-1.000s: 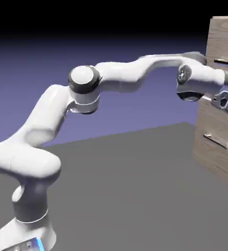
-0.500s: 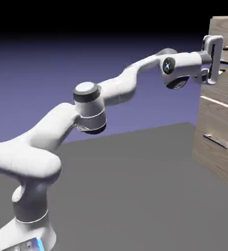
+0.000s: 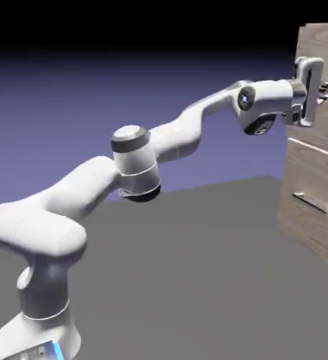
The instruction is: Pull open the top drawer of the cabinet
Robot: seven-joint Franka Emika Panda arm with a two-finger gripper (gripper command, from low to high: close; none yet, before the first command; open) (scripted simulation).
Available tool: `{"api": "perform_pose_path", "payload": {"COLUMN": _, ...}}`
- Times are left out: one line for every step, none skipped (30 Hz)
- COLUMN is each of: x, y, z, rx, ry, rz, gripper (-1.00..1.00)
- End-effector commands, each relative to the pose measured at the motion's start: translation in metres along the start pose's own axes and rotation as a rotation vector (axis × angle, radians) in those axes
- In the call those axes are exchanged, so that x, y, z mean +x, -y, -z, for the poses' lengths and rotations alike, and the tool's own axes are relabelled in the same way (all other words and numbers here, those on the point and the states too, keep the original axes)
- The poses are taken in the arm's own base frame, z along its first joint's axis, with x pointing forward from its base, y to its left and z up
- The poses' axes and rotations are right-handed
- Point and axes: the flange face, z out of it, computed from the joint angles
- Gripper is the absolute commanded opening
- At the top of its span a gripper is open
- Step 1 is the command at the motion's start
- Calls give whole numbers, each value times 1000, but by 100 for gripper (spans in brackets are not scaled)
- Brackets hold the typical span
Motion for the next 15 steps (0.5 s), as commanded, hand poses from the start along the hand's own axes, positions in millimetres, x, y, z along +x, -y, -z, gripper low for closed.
{"api": "perform_pose_path", "payload": {"x": 0, "y": 0, "z": 4, "rx": -1, "ry": 0, "rz": 0, "gripper": -100}}
{"api": "perform_pose_path", "payload": {"x": 0, "y": 0, "z": 9, "rx": -1, "ry": 0, "rz": 0, "gripper": -100}}
{"api": "perform_pose_path", "payload": {"x": 0, "y": 0, "z": 14, "rx": -1, "ry": 0, "rz": 0, "gripper": -100}}
{"api": "perform_pose_path", "payload": {"x": 0, "y": 0, "z": 19, "rx": -1, "ry": 0, "rz": 0, "gripper": -100}}
{"api": "perform_pose_path", "payload": {"x": 0, "y": 0, "z": 25, "rx": -1, "ry": 0, "rz": 0, "gripper": -100}}
{"api": "perform_pose_path", "payload": {"x": 0, "y": 0, "z": 30, "rx": -1, "ry": 0, "rz": 0, "gripper": -100}}
{"api": "perform_pose_path", "payload": {"x": 0, "y": 0, "z": 36, "rx": -1, "ry": 0, "rz": 0, "gripper": -100}}
{"api": "perform_pose_path", "payload": {"x": 0, "y": 0, "z": 42, "rx": -1, "ry": 0, "rz": 0, "gripper": -100}}
{"api": "perform_pose_path", "payload": {"x": 0, "y": 0, "z": 48, "rx": -1, "ry": 0, "rz": 0, "gripper": -100}}
{"api": "perform_pose_path", "payload": {"x": 0, "y": 0, "z": 55, "rx": -1, "ry": 0, "rz": 0, "gripper": -100}}
{"api": "perform_pose_path", "payload": {"x": 0, "y": 0, "z": 61, "rx": -1, "ry": 0, "rz": 0, "gripper": -100}}
{"api": "perform_pose_path", "payload": {"x": 0, "y": 0, "z": 68, "rx": -1, "ry": 0, "rz": 0, "gripper": -100}}
{"api": "perform_pose_path", "payload": {"x": 0, "y": 0, "z": 76, "rx": -1, "ry": 0, "rz": 0, "gripper": -100}}
{"api": "perform_pose_path", "payload": {"x": 0, "y": 0, "z": 83, "rx": -1, "ry": 0, "rz": 0, "gripper": -100}}
{"api": "perform_pose_path", "payload": {"x": 0, "y": 0, "z": 91, "rx": -1, "ry": 0, "rz": 0, "gripper": -100}}
